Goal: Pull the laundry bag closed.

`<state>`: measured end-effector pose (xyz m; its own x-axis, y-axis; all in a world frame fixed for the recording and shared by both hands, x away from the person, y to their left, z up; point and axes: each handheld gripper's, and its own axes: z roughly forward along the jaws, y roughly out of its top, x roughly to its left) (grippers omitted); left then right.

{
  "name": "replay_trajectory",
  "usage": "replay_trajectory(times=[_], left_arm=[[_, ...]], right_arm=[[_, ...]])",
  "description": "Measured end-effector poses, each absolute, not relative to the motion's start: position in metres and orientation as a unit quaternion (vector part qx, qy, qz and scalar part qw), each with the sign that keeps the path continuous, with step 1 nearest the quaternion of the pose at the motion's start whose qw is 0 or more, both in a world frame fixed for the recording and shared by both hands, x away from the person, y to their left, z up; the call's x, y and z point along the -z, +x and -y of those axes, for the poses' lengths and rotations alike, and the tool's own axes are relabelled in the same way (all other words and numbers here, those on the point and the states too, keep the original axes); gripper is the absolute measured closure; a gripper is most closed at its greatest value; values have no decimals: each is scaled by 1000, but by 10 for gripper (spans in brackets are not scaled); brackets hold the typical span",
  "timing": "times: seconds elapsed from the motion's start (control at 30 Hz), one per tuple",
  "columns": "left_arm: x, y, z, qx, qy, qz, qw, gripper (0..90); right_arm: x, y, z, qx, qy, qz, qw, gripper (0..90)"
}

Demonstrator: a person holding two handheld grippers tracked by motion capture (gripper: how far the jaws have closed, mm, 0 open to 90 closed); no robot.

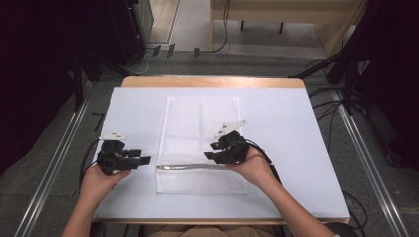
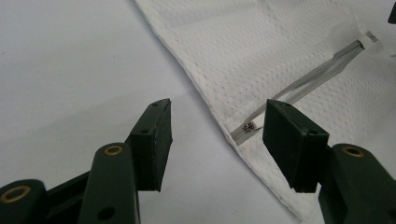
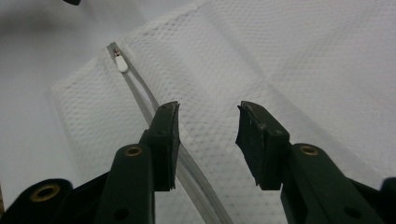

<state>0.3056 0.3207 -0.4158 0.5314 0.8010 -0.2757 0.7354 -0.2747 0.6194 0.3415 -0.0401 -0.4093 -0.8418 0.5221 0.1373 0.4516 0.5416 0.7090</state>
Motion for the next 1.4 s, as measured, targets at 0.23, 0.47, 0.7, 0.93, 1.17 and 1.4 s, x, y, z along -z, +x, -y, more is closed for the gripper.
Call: replay_trajectory(times=[0.23, 0.47, 0.7, 0.93, 1.17, 1.4], left_arm=[[418, 308, -323, -41, 798, -480, 361, 443], [418, 308, -323, -38, 799, -478, 362, 472], [419, 307, -324, -32, 800, -479, 360, 501], [420, 308, -326, -30, 798, -480, 363, 520], [421, 310, -329, -30, 795, -484, 364, 542], [421, 310, -328, -29, 796, -482, 365, 540]], right_arm=[[410, 340, 24, -392, 272, -878, 30, 654], [419, 340, 0, -391, 259, -883, 24, 660], [427, 338, -18, -389, 250, -887, 12, 690], [433, 338, -31, -398, 255, -881, -4, 706], [439, 334, -46, -389, 245, -888, -8, 753], [447, 331, -62, -381, 241, -892, -21, 781]])
